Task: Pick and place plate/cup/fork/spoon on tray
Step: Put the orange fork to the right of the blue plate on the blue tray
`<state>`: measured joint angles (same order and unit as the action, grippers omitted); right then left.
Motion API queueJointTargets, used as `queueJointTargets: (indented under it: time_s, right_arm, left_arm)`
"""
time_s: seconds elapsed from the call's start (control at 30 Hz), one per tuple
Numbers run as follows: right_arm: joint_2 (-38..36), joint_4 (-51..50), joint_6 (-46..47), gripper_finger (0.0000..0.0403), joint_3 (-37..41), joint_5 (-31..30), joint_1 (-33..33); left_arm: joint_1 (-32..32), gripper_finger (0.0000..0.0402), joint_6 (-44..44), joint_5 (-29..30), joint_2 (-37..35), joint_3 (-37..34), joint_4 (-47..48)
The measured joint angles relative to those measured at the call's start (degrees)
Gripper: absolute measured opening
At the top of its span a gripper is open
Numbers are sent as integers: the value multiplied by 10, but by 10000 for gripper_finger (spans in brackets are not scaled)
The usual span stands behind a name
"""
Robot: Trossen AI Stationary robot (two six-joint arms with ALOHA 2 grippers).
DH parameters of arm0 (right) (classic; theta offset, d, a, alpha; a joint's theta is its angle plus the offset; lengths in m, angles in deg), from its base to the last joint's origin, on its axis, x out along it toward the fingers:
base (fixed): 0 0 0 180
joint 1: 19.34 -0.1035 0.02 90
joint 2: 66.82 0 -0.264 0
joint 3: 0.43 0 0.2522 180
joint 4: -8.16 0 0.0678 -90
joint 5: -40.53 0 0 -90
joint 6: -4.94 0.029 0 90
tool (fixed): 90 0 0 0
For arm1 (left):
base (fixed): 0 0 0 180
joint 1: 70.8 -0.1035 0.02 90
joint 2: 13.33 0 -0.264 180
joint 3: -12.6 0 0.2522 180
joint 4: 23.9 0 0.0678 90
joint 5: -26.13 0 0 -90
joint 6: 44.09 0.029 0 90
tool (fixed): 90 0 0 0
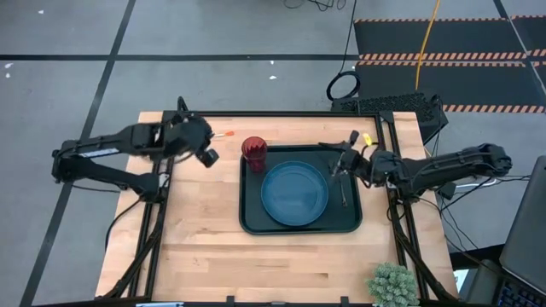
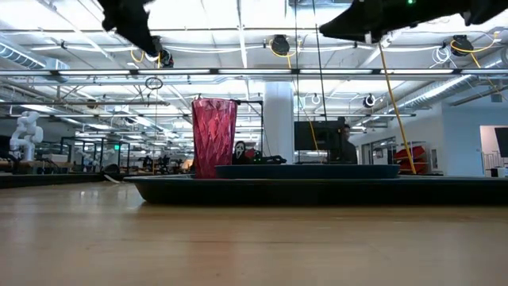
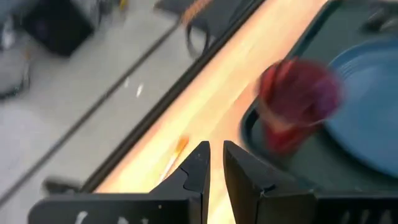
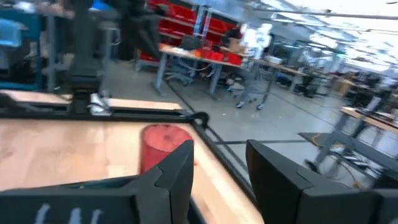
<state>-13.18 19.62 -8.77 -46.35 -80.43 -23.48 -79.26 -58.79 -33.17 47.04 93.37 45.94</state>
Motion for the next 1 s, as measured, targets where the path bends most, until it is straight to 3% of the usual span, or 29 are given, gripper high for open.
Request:
queueJointTargets:
  time_s: [0.27,0.43,0.63,0.87,1.0]
  right_arm:
    - [59,-11,-21,142,-43,11,-16]
    - [52,-21,-26,142,-43,11,-16]
    - [33,-47,-33,142,-43,10,-16]
    - [21,-76,-27,142,-43,9,-16]
    - [17,-91,-25,142,-43,7,-16]
  left_arm:
    - [-186,49,59,-101,84,33,82]
    - [-271,49,198,-204,142,33,85]
    - [-286,49,327,-206,224,33,89]
    - [-316,49,365,-159,325,33,103]
    - [-344,49,370,-171,349,33,79]
